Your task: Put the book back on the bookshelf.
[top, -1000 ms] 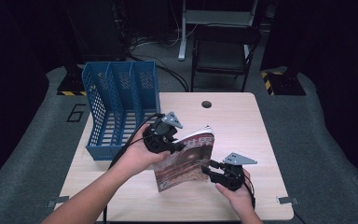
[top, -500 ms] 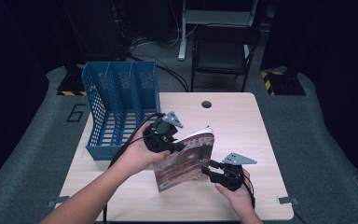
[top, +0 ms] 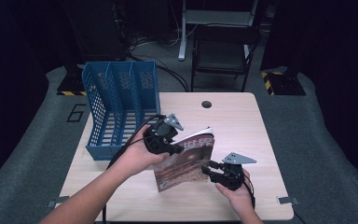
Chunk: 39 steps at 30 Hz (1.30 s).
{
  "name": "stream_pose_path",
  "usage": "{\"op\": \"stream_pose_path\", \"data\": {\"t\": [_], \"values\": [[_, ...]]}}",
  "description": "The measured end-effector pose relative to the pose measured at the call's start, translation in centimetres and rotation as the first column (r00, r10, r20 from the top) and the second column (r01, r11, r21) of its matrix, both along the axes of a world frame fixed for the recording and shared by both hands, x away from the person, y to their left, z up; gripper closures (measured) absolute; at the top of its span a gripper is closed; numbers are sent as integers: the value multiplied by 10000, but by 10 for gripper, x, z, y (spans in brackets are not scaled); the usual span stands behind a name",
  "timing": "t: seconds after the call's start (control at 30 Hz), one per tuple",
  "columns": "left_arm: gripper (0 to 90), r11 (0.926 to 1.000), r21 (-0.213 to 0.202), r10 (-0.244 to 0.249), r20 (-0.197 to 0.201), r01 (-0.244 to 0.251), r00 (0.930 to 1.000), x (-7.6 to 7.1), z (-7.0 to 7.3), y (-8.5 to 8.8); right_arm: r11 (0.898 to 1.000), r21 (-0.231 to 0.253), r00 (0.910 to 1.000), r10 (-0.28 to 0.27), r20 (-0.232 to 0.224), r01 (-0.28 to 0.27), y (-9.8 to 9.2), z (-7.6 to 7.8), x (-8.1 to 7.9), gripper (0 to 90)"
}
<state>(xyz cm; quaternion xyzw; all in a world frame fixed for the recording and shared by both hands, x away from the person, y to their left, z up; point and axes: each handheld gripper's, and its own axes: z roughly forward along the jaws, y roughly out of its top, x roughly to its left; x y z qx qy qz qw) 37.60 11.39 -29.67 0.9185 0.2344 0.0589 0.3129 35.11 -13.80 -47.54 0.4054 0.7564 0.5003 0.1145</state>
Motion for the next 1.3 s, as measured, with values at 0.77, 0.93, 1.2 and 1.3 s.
{"op": "stream_pose_path", "data": {"t": [0.77,0.93,1.2,1.3], "values": [[841,10000,-53,11,99,-11,10000,1,0,1,10000,-55,10000,-31,-67,31,1,-1,0,574],[841,10000,-2,-47,24,47,10000,3,0,2,10000,-55,10000,-36,-80,35,1,-1,0,574],[841,10000,54,-77,26,77,10000,4,1,1,10000,-32,9998,-43,-171,42,1,-1,0,571],[841,9999,70,-93,-8,93,10000,4,2,0,10000,-30,9998,-32,-177,31,1,-1,0,570]]}}
